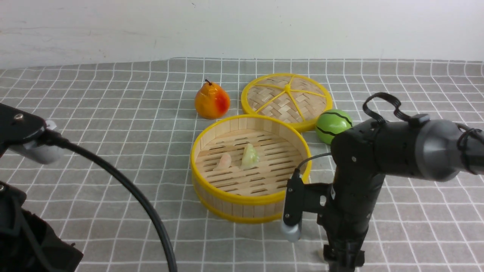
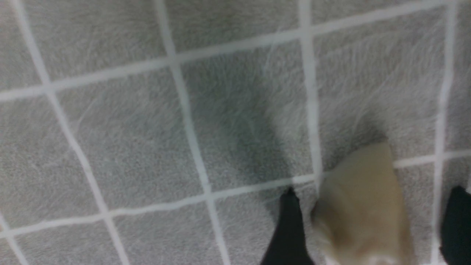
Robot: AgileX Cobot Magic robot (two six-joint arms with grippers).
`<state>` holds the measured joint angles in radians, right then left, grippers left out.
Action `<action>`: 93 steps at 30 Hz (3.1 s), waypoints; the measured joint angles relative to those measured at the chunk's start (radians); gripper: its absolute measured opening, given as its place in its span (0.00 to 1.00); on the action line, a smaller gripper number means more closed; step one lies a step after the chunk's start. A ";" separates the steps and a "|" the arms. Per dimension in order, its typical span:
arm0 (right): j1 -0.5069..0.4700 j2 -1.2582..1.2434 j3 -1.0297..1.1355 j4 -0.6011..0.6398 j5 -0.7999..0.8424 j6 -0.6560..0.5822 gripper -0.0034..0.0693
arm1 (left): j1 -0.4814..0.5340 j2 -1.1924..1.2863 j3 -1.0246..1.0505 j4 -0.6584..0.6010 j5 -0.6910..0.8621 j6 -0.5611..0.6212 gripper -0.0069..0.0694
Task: Put the dumplings into the steamer on the table with the grey tablecloth.
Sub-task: 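Reach for and grasp a dumpling lying on the table beside the steamer, then place the dumpling in the bamboo steamer basket with the right gripper, then reach for and grasp a dumpling lying on the table beside the steamer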
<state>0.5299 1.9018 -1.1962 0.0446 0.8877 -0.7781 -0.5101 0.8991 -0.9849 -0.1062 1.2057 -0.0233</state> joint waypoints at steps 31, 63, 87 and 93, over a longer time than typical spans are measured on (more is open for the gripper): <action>0.001 0.158 -0.521 0.301 -0.094 0.522 0.38 | 0.000 0.000 0.000 -0.049 -0.029 0.023 0.07; -0.177 -0.076 -0.387 0.004 0.229 0.488 0.73 | 0.000 0.000 0.000 -0.056 -0.014 0.023 0.07; -0.279 0.148 -0.275 0.092 -0.064 0.113 0.38 | 0.000 0.000 0.000 -0.067 0.010 0.023 0.07; -0.279 0.135 -0.276 0.101 -0.049 0.117 0.30 | 0.000 0.000 0.000 -0.067 0.009 0.023 0.07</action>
<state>0.2513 2.0367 -1.4723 0.1458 0.8383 -0.6615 -0.5101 0.8991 -0.9846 -0.1730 1.2142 0.0000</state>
